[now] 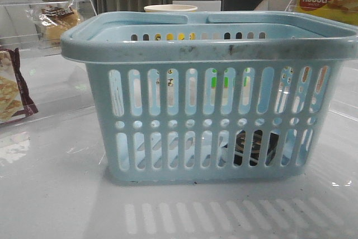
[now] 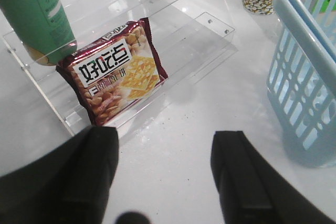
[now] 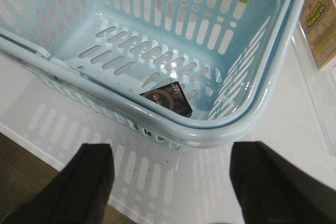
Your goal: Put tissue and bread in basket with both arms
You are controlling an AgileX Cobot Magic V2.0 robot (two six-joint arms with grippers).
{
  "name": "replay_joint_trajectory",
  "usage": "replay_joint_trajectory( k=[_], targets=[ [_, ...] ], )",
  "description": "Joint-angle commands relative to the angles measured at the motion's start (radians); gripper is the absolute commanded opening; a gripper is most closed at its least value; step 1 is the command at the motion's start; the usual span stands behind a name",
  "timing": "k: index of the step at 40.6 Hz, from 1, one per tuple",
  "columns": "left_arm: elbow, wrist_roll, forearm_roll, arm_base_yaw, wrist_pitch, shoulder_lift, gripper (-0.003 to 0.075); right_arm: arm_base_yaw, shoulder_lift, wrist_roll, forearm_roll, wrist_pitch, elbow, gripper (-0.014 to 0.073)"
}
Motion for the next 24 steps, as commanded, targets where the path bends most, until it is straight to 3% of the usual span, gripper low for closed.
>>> replay_joint_trajectory(
  k=[1, 8, 24],
  targets=[
    [-0.050, 0.000, -0.013, -0.005, -0.116, 0.054, 0.0491, -0.007, 0.000, -0.001, -0.023, -0.065, -0.026, 0.0570],
    [-0.146, 0.000, -0.013, -0.005, -0.136, 0.230, 0.0637, -0.007, 0.000, -0.001, -0.023, -0.065, -0.026, 0.0570],
    [-0.510, 0.000, -0.093, -0.005, -0.222, 0.713, 0.0634, -0.007, 0.000, -0.001, -0.023, -0.065, -0.026, 0.0570]
  ],
)
